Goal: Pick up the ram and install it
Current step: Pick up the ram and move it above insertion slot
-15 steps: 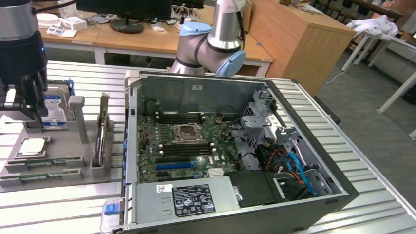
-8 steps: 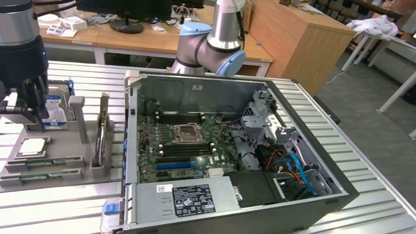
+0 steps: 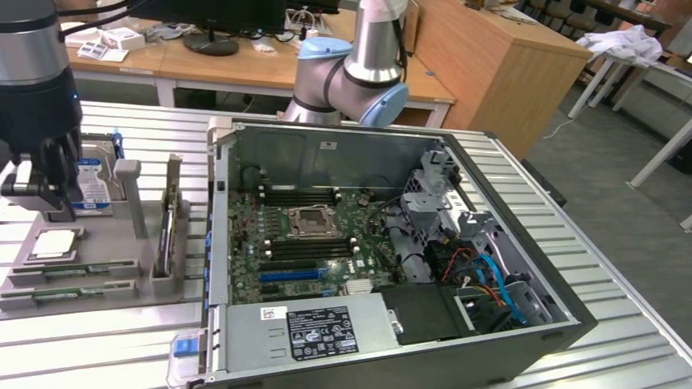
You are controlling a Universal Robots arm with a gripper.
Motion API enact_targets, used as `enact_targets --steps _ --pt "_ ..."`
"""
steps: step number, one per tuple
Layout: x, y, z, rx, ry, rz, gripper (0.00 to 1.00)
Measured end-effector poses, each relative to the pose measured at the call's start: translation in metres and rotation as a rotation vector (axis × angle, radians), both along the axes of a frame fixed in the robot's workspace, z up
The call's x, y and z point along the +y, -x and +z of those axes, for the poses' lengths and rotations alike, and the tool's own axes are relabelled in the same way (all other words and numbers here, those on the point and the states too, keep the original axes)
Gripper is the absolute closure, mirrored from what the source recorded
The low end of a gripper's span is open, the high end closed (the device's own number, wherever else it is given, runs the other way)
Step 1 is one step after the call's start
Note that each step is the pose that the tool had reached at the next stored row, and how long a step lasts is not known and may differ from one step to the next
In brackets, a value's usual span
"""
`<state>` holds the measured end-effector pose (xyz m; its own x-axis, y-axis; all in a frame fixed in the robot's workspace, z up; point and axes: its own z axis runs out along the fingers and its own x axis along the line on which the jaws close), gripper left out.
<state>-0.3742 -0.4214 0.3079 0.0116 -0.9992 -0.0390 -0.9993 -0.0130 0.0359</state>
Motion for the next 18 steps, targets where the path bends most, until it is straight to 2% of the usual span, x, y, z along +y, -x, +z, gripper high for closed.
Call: enact_targets --steps 18 --pt "0.0 0.0 -0.0157 0.0 0.0 0.0 0.63"
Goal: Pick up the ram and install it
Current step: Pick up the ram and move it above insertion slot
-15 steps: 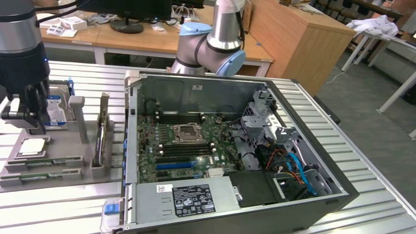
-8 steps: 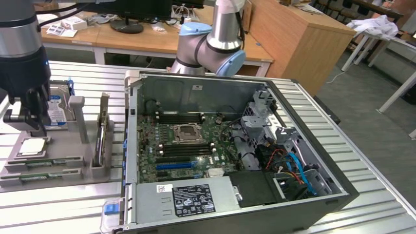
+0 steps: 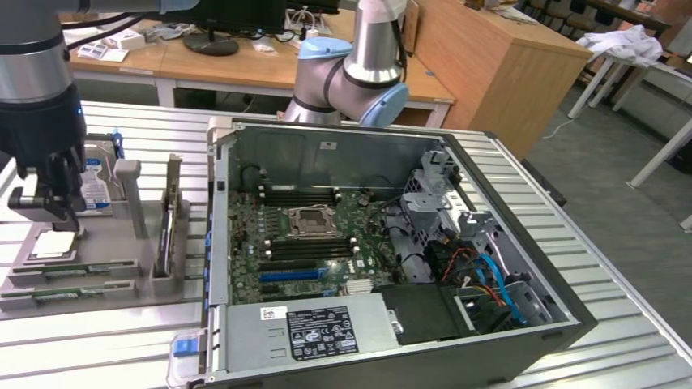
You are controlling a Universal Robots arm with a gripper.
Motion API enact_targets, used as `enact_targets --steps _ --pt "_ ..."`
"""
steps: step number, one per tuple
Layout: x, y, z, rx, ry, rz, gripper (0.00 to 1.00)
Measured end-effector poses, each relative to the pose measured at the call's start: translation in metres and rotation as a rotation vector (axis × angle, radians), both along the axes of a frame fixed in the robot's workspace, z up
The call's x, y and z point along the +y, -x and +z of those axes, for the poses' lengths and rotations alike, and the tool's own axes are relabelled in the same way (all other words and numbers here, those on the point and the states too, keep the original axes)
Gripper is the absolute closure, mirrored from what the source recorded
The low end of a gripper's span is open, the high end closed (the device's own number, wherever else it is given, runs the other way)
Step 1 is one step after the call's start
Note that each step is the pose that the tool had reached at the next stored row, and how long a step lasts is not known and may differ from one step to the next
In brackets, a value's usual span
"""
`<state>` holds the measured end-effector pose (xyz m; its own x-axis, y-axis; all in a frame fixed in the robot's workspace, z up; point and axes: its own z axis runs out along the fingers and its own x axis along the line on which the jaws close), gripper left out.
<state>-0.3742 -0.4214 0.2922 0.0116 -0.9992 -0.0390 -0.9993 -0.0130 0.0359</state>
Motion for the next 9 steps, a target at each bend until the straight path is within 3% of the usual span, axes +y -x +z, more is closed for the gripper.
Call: enact_targets --steps 9 --pt "-0.0002 0.0 -0.001 -0.0001 -0.0001 0.0 0.63"
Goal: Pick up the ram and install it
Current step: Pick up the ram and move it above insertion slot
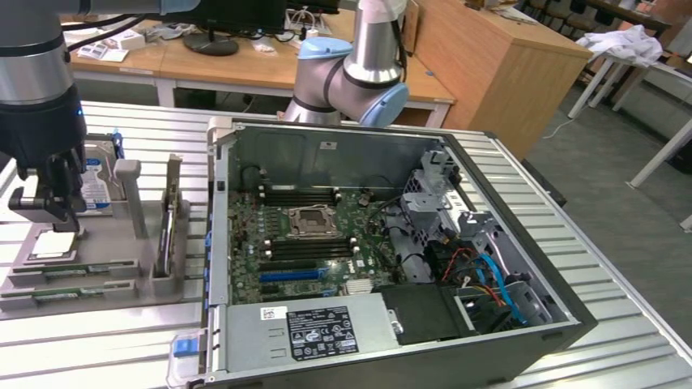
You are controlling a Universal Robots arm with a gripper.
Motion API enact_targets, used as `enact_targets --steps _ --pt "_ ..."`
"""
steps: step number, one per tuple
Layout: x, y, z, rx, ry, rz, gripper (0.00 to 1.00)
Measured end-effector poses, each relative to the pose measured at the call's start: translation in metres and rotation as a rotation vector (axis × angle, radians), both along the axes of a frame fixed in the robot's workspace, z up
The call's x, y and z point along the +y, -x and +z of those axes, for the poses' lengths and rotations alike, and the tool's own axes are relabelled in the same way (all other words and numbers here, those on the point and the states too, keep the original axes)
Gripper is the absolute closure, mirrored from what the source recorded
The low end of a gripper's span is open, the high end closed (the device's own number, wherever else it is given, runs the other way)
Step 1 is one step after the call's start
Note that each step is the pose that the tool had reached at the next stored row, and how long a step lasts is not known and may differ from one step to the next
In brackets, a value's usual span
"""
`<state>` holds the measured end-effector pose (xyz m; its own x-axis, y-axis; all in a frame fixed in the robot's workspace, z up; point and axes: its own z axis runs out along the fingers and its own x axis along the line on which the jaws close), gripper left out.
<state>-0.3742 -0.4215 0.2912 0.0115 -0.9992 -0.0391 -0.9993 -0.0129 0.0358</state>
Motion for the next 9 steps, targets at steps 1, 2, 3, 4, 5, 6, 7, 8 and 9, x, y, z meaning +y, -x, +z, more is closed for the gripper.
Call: enact_targets --steps 1,2,3,4,5,6,7,8,9 --pt "-0.0012 -0.0001 0.0 0.0 0.0 0.0 0.63" --pt "-0.0019 0.0 0.0001 0.0002 0.0002 0.0 0.63" --pt "-0.0028 0.0 0.0001 0.0001 0.0001 0.0 0.63" --pt "-0.0038 0.0 0.0001 0.0001 0.0002 0.0 0.63" --pt "-0.0047 0.0 0.0001 0.0001 0.0001 0.0 0.63" --pt "-0.0057 0.0 0.0001 0.0001 0.0001 0.0 0.63" --pt "-0.0068 0.0 0.0001 0.0001 0.0001 0.0 0.63" --pt "-0.0078 0.0 0.0001 0.0001 0.0002 0.0 0.63" --pt "-0.009 0.0 0.0001 0.0001 0.0001 0.0 0.63"
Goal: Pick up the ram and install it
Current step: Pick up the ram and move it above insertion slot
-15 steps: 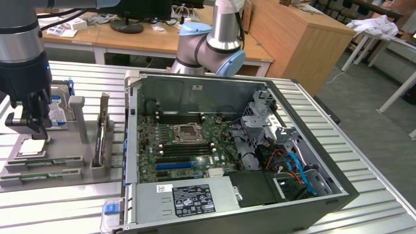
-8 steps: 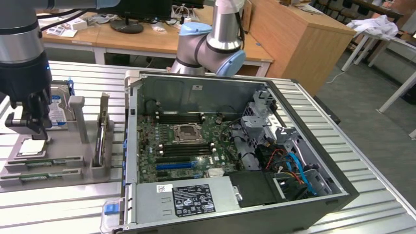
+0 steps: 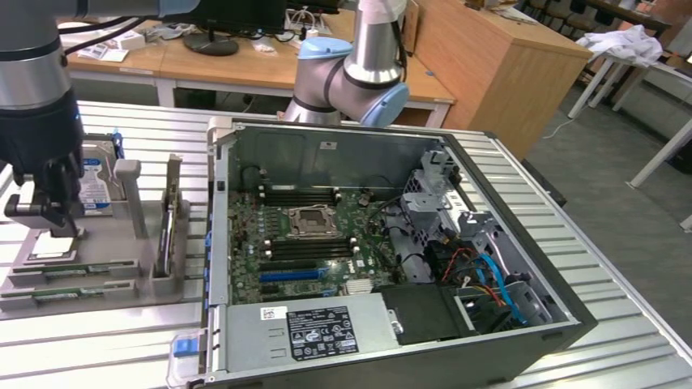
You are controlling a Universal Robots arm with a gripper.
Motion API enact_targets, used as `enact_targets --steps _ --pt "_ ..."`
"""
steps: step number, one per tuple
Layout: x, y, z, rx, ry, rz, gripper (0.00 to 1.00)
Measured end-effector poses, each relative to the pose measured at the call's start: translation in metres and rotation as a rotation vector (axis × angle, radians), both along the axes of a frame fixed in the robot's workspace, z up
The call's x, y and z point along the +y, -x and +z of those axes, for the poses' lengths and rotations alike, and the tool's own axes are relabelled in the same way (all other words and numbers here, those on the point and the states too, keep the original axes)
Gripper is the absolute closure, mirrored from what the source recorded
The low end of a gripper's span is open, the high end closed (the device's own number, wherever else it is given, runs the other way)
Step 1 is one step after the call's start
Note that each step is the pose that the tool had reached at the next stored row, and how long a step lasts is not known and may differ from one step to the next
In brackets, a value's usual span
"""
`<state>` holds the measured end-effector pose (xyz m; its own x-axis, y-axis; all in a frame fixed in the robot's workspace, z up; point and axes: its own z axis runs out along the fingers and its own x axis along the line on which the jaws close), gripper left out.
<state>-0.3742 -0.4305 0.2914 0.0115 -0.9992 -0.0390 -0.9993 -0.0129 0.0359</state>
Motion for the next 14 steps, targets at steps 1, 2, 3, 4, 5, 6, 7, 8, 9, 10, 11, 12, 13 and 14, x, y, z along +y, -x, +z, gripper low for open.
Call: enact_targets --steps 1,2,3,4,5,6,7,8,9,10,11,12,13,14 --pt "-0.001 0.0 0.0 0.0001 0.0 0.0 0.63" --pt "-0.0019 0.0 0.0 0.0001 0.0 0.0 0.63" --pt "-0.0028 0.0 0.0 0.0 0.0 0.0 0.63" --pt "-0.0037 0.0 0.0 0.0 0.0 0.0 0.63" --pt "-0.0045 0.0 0.0 0.0 0.0 0.0 0.63" --pt "-0.0053 0.0 0.0 0.0001 0.0001 0.0 0.63" --pt "-0.006 0.0 0.0 0.0001 0.0001 0.0 0.63" --pt "-0.0066 0.0 0.0 0.0 0.0002 0.0 0.63" --pt "-0.0071 0.0 0.0 0.0 0.0002 0.0 0.63" --pt "-0.0074 0.0 0.0 0.0 0.0003 0.0 0.63" --pt "-0.0074 0.0 0.0 0.0 0.0003 0.0 0.63" --pt "-0.0074 0.0 0.0 0.0 0.0003 0.0 0.63" --pt "-0.0075 0.0 0.0 0.0 0.0003 0.0 0.63" --pt "-0.0075 0.0 0.0001 0.0001 0.0004 0.0 0.63"
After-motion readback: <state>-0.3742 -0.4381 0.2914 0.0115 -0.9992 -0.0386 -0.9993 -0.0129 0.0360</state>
